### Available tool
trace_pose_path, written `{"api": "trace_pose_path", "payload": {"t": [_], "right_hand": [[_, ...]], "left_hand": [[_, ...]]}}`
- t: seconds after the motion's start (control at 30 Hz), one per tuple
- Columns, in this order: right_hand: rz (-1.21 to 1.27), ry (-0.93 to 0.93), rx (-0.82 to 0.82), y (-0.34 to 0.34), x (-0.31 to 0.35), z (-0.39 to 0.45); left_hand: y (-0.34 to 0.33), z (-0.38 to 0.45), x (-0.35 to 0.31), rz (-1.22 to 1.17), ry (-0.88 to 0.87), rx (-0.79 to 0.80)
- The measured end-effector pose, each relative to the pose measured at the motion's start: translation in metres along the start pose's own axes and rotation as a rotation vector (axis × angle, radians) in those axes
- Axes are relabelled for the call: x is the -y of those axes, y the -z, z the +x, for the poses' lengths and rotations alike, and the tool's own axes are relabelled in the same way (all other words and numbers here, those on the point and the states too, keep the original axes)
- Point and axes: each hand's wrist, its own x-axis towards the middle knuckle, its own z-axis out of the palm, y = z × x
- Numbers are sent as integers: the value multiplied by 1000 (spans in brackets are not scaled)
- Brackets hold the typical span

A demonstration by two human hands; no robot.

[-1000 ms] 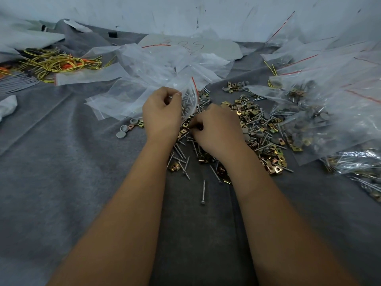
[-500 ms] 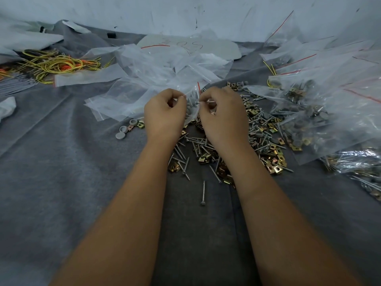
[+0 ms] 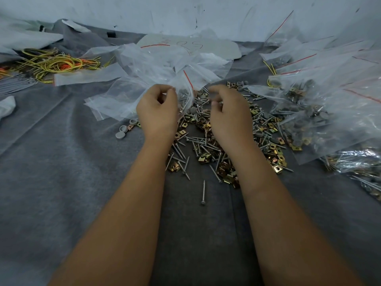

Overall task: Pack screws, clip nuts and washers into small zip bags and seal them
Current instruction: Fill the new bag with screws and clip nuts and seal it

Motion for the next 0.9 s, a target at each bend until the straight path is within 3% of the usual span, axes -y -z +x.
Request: {"api": "trace_pose_path", "payload": {"t": [0.17, 0.3, 0.47, 0.63, 0.9], "right_hand": [[-270, -84, 233, 0, -6, 1], [-498, -16, 396, -3, -8, -3], [-364, -40, 321, -1, -7, 0], [-493, -2, 337, -3, -10, -3], [-470, 42, 133, -1, -11, -2]], "left_hand": [[0, -2, -5, -32, -69, -82], [0, -2, -3, -23, -54, -59], [-1, 0, -1, -4, -43, -16], [-2, 0, 3, 30, -32, 38], [-4, 1, 5, 57, -28, 68]]}}
